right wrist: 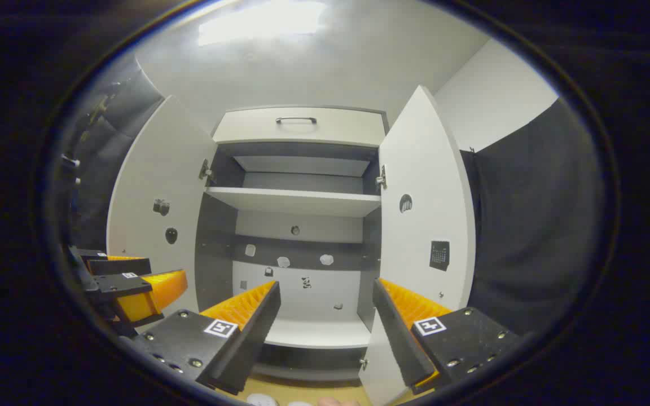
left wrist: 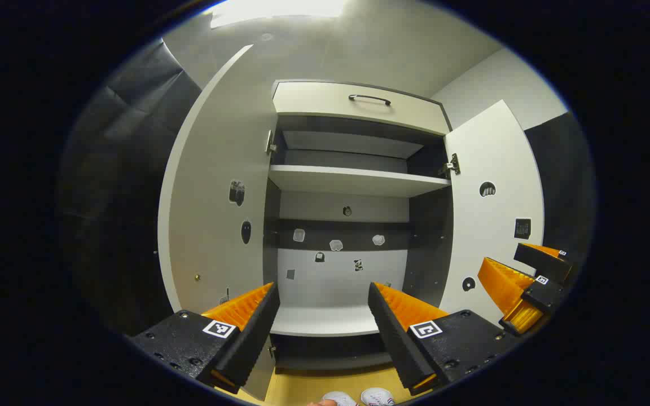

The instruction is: Grab one shoe with the right hand and put it into the shoe cabinet, grab the other shoe with the left hand and put it into the shoe cabinet; then close the right door with the right hand and the left door with the left hand.

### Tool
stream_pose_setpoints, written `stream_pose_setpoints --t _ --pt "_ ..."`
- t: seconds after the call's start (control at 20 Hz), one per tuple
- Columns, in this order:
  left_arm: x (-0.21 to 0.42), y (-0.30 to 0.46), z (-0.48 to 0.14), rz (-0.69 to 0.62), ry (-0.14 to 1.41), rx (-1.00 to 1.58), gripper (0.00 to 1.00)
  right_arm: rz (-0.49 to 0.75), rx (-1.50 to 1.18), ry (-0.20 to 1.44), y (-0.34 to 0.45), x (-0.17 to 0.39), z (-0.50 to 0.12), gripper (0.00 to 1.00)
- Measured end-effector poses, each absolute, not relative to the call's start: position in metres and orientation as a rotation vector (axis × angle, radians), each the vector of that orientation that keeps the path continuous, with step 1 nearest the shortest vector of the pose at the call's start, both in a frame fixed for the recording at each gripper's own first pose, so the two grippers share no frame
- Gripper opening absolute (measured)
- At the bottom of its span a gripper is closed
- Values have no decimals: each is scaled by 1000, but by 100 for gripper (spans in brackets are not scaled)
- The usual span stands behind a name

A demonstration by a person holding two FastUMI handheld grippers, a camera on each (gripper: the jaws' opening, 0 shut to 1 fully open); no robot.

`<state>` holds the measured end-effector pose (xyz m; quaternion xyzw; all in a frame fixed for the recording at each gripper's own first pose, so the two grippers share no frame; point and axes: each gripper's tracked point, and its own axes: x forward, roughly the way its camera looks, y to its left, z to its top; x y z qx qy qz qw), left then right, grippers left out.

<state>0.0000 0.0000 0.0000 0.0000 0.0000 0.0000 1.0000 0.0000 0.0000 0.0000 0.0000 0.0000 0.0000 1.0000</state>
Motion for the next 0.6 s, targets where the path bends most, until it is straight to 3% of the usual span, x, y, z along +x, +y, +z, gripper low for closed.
stream_pose_setpoints --t 0.15,0.6 --pt "-6 2 2 13 -1 6 93 6 8 4 0 0 1 98" --pt "-22 12 6 61 -6 17 96 50 26 63 6 4 -14 98"
